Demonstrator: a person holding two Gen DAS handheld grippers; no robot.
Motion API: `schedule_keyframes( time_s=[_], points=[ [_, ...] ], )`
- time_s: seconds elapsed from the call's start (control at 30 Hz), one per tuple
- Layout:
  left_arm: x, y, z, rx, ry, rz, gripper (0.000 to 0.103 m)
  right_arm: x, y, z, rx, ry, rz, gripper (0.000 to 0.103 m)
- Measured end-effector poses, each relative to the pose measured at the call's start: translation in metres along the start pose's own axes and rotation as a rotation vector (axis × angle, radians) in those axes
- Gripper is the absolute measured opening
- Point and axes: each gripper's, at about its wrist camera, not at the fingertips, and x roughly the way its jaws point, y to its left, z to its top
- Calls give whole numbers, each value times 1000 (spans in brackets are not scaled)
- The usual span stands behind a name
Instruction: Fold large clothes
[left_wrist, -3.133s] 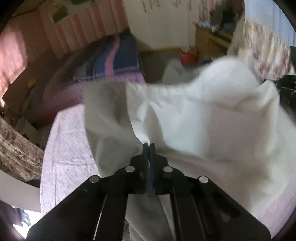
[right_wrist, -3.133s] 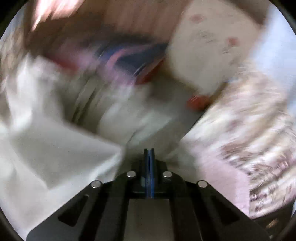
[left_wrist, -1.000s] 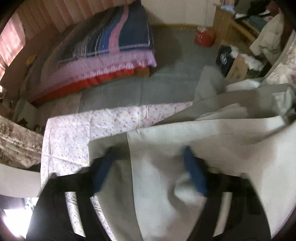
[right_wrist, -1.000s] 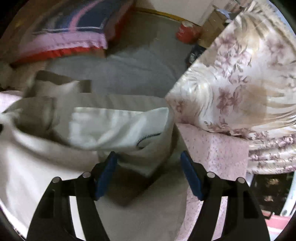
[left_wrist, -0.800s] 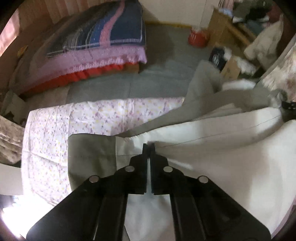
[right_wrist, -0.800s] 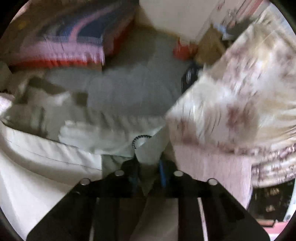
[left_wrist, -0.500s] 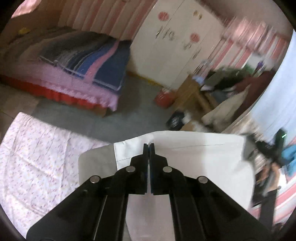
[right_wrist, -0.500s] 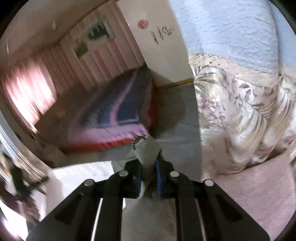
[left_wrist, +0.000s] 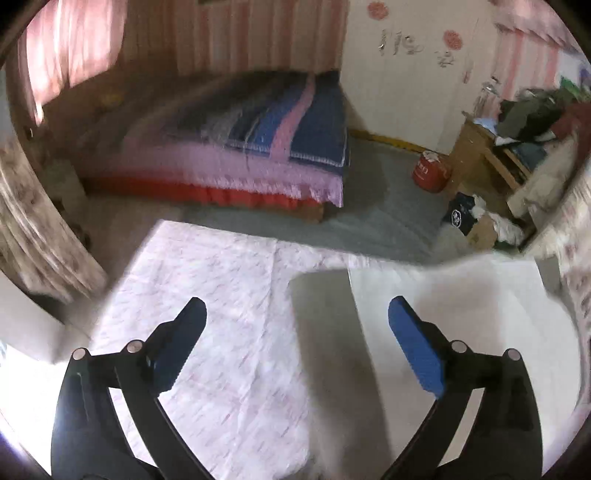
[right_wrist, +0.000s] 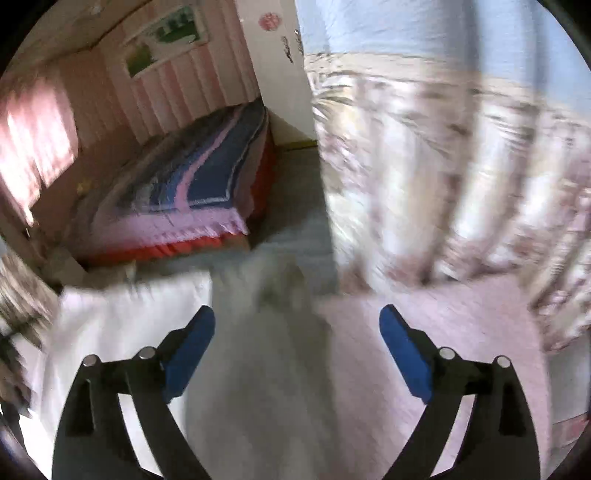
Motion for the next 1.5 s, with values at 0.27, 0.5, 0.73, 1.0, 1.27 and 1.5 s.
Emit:
schedule_keyframes(
  time_s=[0.27,0.5,0.73,1.0,1.27,1.5],
  points=[
    [-93,-15,-130,0,-14,-174,100,-39,-6,-126,-38,1,32,91],
    [-67,-33,-175,9,41,-155,94,-25,-14,-137,94,-8,111,91],
    [-46,-27,-175,-90,44,-268,44,-15,11,-136,78,13,153,31],
    [-89,0,-157,-220,54,-519,26,-110,11,-144,90,-131,279,6],
    [-135,19,-224,-129,124,-564,30,-148,-2,-216,-5,-2,112,10],
    [-98,52,-249,-266,172,-547,51,-133,-57,-233,195,18,110,44]
  ],
)
